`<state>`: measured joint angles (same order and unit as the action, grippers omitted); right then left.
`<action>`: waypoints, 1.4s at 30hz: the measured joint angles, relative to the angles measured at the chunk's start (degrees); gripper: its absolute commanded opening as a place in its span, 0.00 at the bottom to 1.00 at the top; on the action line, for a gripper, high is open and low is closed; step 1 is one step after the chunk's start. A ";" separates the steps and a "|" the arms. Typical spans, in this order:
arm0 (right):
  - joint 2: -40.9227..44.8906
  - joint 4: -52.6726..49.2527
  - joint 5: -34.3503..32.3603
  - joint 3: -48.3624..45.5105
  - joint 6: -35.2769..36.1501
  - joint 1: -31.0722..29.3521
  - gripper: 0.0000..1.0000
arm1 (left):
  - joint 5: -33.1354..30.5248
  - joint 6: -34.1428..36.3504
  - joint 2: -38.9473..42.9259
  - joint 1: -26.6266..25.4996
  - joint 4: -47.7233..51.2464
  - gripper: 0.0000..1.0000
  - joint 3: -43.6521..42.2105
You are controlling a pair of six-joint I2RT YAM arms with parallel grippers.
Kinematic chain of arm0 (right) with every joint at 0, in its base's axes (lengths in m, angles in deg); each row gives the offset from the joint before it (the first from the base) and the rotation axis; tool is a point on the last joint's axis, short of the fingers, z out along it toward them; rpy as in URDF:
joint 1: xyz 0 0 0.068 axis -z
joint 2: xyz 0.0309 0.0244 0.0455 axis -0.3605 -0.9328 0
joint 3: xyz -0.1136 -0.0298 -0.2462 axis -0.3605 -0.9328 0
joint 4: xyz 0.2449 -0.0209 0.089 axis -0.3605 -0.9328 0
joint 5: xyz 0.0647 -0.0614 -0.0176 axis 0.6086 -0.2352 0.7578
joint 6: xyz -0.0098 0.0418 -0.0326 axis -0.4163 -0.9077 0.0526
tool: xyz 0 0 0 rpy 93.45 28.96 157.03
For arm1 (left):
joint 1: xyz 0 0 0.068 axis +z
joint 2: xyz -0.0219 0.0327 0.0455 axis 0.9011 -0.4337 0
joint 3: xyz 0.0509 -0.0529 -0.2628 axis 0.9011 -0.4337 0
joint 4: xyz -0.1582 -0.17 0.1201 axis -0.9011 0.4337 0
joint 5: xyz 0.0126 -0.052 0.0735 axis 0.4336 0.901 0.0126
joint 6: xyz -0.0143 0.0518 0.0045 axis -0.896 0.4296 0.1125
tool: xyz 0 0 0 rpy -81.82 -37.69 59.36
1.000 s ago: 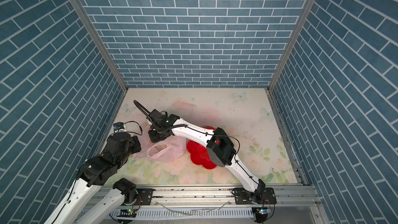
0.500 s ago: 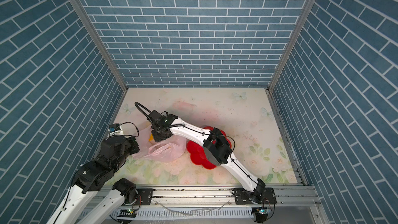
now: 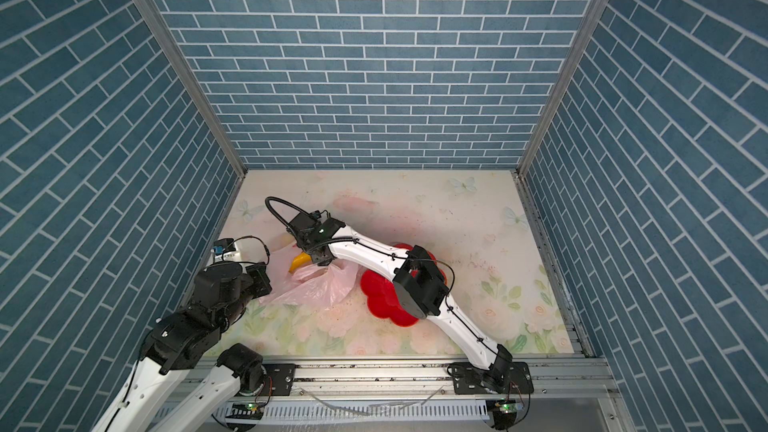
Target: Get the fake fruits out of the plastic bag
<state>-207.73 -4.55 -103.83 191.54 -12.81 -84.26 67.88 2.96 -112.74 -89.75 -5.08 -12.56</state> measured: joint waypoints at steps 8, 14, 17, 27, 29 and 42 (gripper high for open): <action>1.79 4.50 -0.02 -4.83 1.46 2.34 0.44 | 0.28 0.00 0.07 -0.02 -0.15 0.07 -0.02; 6.08 14.58 5.22 -13.77 4.74 2.73 0.47 | -0.44 0.00 0.07 0.00 -0.39 0.06 -0.02; 6.62 18.27 7.43 -14.23 6.34 2.40 0.48 | -1.07 0.00 0.07 -0.02 -0.83 0.06 -0.02; 6.73 24.52 12.02 -14.14 9.64 1.46 0.58 | -3.19 0.26 0.33 -0.02 -4.57 0.06 -0.02; 6.62 25.22 12.33 -14.08 10.05 1.40 0.63 | -3.19 0.44 0.33 0.00 -5.25 0.06 -0.02; 1.70 30.49 13.53 -10.84 11.15 1.88 0.73 | -1.31 1.31 1.99 0.00 -6.78 0.07 -1.42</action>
<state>-206.02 25.94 -90.30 180.69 -1.67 -82.38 66.57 4.28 -110.75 -89.75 -11.86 -13.98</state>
